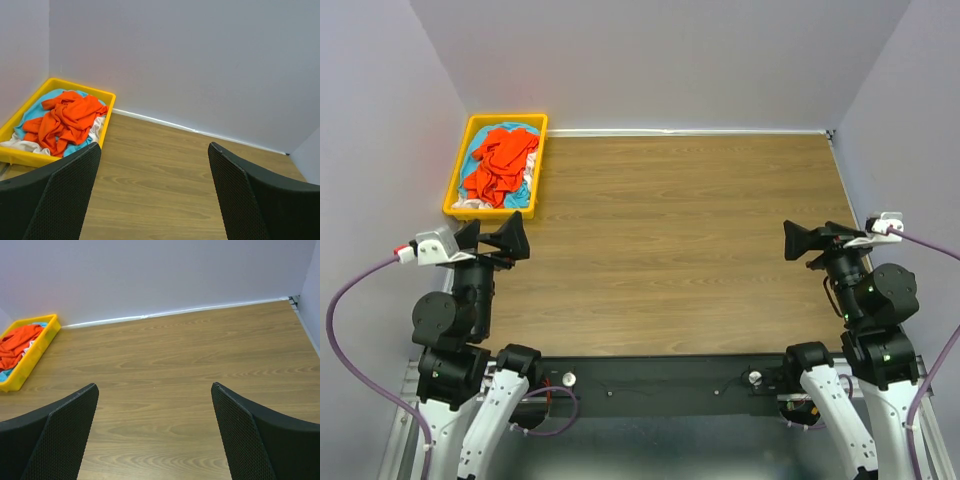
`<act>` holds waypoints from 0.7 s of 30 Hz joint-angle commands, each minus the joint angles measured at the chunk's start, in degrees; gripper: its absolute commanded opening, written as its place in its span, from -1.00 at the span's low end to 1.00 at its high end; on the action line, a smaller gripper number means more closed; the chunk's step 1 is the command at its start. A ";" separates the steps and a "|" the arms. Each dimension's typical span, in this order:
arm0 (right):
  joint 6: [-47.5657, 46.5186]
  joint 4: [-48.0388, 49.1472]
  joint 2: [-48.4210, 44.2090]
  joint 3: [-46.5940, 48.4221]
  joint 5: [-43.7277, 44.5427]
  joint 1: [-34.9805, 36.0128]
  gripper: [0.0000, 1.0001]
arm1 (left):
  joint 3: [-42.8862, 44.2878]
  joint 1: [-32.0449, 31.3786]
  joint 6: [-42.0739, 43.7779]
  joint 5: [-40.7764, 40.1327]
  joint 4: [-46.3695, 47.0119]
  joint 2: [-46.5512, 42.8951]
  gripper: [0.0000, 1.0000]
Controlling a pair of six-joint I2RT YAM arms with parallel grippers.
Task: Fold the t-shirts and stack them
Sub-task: Grab the tshirt from the pile
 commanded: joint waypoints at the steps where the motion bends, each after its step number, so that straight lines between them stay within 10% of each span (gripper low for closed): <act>1: -0.19 -0.84 -2.00 0.06 3.66 0.56 1.00 | -0.49 -0.17 0.11 -1.65 3.15 2.61 0.91; 10: 2.54 -0.48 1.24 -2.49 1.38 0.47 1.00 | -2.07 -0.17 -0.86 -3.05 11.92 13.68 0.91; 21: 2.71 -0.48 2.21 -3.37 -2.93 0.56 1.00 | 7.75 10.00 -2.18 0.63 18.71 48.39 0.86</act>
